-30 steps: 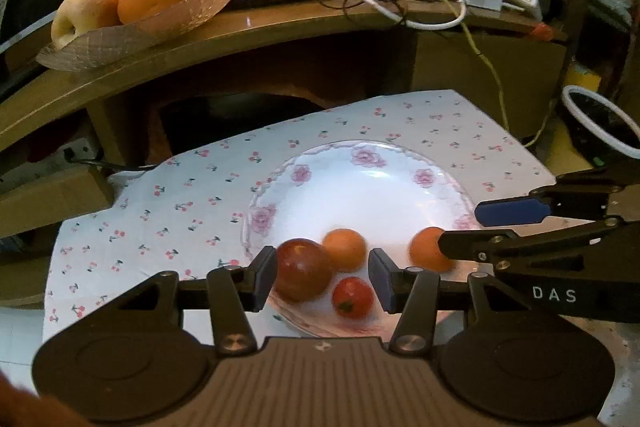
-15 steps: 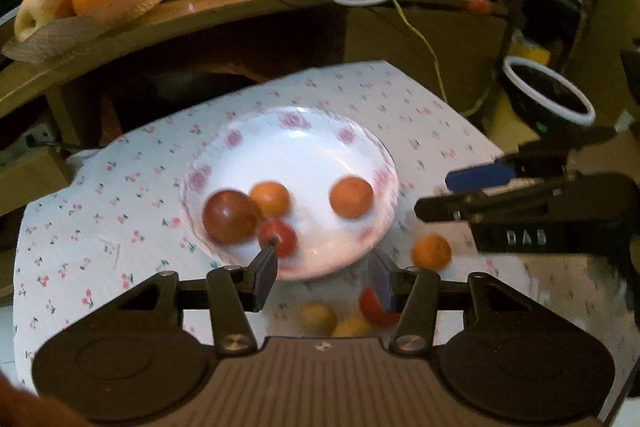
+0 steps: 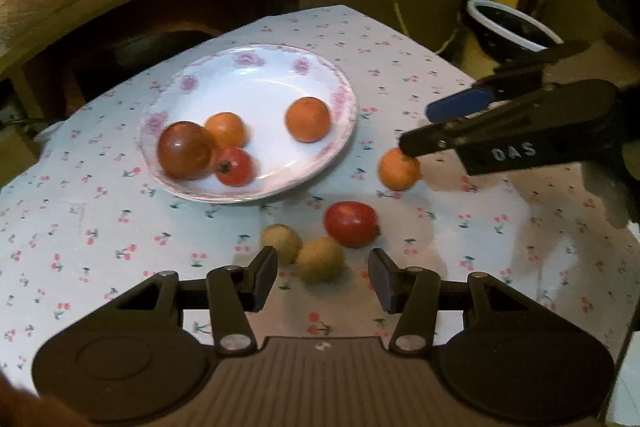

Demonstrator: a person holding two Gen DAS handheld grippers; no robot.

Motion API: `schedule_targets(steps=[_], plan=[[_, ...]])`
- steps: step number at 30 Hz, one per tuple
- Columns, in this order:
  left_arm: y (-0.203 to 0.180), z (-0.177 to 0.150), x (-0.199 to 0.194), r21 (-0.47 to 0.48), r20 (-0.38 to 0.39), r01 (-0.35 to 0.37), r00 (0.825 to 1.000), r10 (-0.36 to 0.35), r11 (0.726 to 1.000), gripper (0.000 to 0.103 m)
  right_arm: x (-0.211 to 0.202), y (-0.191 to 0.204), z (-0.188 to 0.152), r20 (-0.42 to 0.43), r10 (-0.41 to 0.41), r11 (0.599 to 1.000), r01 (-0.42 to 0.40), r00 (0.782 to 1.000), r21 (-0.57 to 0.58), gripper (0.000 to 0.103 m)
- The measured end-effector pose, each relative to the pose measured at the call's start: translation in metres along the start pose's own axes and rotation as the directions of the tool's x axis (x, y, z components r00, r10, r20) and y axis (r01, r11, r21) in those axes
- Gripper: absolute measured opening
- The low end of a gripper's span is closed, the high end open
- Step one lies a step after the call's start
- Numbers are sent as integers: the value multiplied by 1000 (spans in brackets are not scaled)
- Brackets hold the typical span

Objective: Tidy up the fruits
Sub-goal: 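Grasp a small tangerine with the right gripper while the left moves toward the brown fruits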

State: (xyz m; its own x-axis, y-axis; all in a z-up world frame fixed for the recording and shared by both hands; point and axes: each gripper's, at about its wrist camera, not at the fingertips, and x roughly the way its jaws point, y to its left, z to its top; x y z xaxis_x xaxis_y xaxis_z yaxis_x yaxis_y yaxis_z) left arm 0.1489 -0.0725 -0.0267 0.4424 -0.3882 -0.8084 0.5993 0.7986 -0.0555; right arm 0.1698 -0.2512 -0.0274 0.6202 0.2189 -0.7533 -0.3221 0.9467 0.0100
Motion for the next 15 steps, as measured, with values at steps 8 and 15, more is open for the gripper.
schedule_targets(steps=[8,15], plan=[[-6,-1,6,37,17,6,1000,-6,999,55,1,-10,-2,-20,-6,1000,6,1000,25,43],[-14,0,1,76,12,47,999,-48,996,55,2,-14,-4,-32,-13,1000,14,999,27,43]])
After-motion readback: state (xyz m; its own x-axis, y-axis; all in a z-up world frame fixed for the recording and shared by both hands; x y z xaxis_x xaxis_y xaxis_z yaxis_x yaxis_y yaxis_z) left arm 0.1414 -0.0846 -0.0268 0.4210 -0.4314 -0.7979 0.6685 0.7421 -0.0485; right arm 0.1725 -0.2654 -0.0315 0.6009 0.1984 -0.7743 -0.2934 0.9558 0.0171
